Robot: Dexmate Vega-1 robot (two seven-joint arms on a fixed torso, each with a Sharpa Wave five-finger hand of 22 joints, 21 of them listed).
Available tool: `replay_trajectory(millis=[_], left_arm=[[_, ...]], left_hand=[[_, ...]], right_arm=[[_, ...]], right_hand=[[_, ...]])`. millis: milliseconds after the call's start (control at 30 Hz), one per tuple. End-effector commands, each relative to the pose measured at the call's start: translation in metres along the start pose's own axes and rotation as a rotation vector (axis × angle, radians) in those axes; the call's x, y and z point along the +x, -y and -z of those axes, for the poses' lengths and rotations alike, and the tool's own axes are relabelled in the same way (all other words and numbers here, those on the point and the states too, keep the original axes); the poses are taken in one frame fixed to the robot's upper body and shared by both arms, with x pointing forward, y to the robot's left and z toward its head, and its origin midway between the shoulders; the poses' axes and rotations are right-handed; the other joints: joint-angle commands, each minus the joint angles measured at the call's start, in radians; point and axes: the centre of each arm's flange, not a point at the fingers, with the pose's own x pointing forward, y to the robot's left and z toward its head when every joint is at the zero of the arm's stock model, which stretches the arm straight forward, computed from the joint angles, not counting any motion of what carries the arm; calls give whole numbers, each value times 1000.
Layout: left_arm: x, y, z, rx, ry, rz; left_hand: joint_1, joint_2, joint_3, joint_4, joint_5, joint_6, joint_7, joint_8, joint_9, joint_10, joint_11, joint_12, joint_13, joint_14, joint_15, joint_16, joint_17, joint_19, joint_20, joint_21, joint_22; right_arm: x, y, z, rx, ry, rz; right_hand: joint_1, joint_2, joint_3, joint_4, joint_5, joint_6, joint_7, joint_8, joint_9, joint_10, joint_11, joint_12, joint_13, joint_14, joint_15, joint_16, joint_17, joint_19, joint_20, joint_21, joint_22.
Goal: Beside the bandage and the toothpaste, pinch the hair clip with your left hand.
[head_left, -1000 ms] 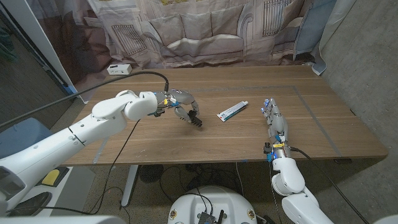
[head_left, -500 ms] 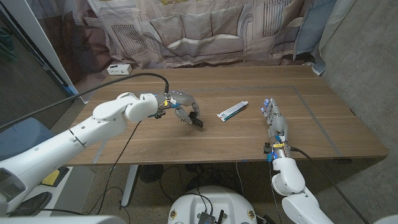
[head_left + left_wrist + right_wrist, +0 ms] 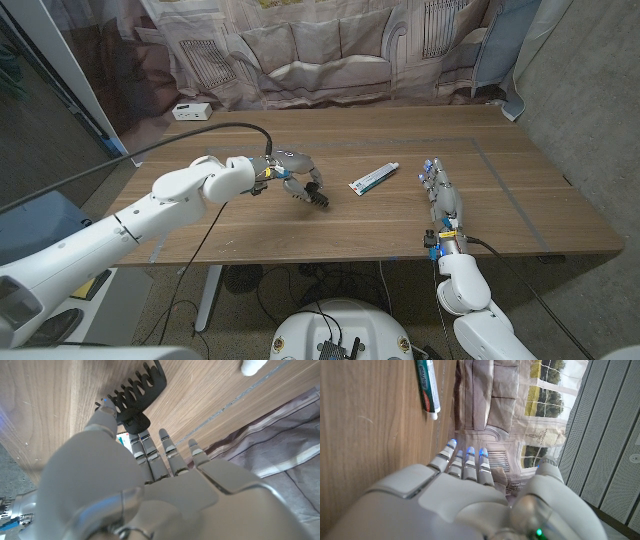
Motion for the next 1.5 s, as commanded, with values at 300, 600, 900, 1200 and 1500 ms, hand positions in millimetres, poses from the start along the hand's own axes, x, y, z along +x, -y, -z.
replay_trajectory(millis=[300, 600, 900, 1200, 1500], left_arm=[[0, 12, -5, 18, -3, -38], [-1, 15, -6, 80, -27, -29], [-2, 16, -4, 84, -39, -25], [-1, 20, -3, 73, -43, -15], [2, 23, -3, 69, -47, 0]], left_hand=[[-30, 2, -12, 7, 3, -14, 3, -16, 3, -14, 1, 6, -4, -13, -21, 2, 2, -7, 4, 2, 4], [-42, 0, -15, 11, 3, -14, 3, -20, 3, -18, 1, 7, -6, -14, -20, 3, 2, -9, 4, 2, 4], [-49, -1, -17, 13, 3, -13, 2, -23, 3, -20, 1, 8, -8, -17, -19, 2, 3, -12, 4, 1, 4], [-54, -1, -16, 13, 4, -12, 1, -26, 3, -25, 3, 8, -10, -20, -17, 2, 2, -14, 4, 1, 4], [-58, 1, -15, 12, 5, -16, 0, -30, 3, -32, 5, 8, -12, -22, -14, 2, 2, -16, 4, 1, 4]], right_arm=[[-4, 1, 0, -2, -4, -1], [-3, -1, 1, 0, -6, -6], [-1, -2, 3, 4, -8, -9], [-1, -1, 4, 3, -21, -11], [-2, 1, 3, 2, -22, -6]], right_hand=[[0, 7, 1, -2, 0, 3, -1, -2, 3, 5, 0, -3, 5, 3, 2, 6, 2, -2, 0, 4, 4], [0, 7, 1, -2, 0, 3, -2, -2, 3, 6, 0, -2, 5, 4, 2, 6, 3, -2, 0, 5, 4], [1, 8, 2, -3, 0, 3, -1, -2, 3, 6, 0, -3, 5, 4, 2, 6, 2, -2, 0, 5, 4], [1, 8, 2, -3, 0, 4, -2, -2, 3, 6, 1, -3, 5, 4, 2, 6, 2, -2, 0, 5, 4], [2, 8, 2, -3, 0, 4, -2, -2, 3, 6, 1, -2, 5, 2, 2, 6, 3, -2, 0, 5, 4]])
